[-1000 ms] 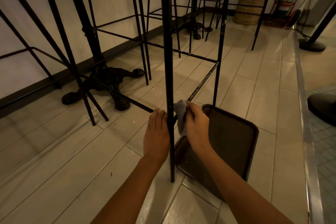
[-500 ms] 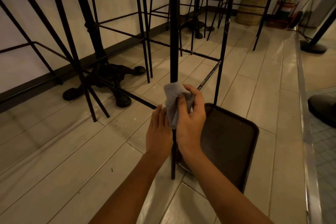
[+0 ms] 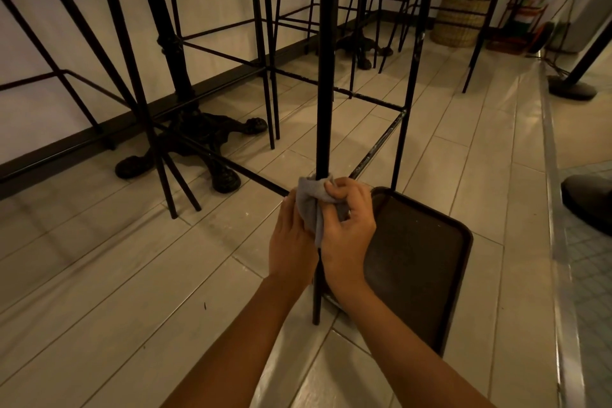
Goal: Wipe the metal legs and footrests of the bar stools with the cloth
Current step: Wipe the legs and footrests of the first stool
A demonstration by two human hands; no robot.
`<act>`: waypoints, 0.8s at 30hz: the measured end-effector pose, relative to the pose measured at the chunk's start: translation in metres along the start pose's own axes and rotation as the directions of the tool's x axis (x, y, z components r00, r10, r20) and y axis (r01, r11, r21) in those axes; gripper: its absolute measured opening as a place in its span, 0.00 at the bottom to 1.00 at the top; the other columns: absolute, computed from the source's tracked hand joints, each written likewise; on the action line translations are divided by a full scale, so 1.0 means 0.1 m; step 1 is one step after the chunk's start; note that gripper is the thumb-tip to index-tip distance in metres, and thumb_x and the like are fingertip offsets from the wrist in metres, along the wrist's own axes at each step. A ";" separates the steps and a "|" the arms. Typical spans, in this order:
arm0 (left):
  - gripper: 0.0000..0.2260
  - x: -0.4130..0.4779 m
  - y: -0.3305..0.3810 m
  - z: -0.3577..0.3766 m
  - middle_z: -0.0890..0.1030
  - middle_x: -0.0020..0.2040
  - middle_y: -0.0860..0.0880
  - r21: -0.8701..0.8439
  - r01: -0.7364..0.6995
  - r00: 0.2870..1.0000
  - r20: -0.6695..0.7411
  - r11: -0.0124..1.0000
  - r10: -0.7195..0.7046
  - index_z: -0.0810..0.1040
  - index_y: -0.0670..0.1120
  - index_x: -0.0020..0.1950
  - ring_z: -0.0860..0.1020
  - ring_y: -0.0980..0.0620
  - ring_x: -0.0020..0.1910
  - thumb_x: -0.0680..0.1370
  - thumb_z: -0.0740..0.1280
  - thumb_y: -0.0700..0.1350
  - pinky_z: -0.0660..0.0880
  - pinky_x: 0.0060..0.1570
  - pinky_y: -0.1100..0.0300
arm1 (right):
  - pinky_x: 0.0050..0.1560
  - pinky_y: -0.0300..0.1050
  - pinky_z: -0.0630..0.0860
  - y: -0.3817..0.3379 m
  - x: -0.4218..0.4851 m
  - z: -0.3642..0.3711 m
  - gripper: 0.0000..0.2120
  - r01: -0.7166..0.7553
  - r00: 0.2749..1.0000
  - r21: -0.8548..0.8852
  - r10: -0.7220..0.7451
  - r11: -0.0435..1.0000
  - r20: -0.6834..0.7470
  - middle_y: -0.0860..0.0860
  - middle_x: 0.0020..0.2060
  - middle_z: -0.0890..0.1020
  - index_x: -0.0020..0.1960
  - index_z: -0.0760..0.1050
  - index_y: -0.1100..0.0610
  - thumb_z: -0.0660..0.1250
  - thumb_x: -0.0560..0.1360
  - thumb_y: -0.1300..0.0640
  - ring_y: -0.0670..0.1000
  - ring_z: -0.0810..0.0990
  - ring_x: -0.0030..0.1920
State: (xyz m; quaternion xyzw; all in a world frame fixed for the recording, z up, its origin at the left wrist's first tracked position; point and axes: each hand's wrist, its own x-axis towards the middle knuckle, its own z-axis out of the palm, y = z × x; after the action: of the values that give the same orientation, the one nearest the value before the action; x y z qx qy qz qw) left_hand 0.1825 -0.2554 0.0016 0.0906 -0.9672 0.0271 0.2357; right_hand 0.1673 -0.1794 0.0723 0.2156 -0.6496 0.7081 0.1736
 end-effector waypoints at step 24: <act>0.25 0.03 -0.06 0.15 0.49 0.77 0.44 -0.005 0.013 0.980 0.198 1.000 -0.012 0.46 0.47 0.77 0.44 0.45 0.76 0.81 0.47 0.50 0.46 0.74 0.50 | 0.59 0.35 0.73 0.23 -0.02 -0.29 0.11 0.172 0.965 -0.136 -0.140 0.976 0.222 0.51 0.50 0.75 0.48 0.78 0.64 0.63 0.71 0.75 0.41 0.75 0.54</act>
State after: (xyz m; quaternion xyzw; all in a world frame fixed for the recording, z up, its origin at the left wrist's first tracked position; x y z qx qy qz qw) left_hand 0.1744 -0.2631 -0.0102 0.0984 -0.9854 0.0135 0.1386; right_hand 0.1546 -0.1526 0.0499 0.3264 -0.6980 0.6129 0.1750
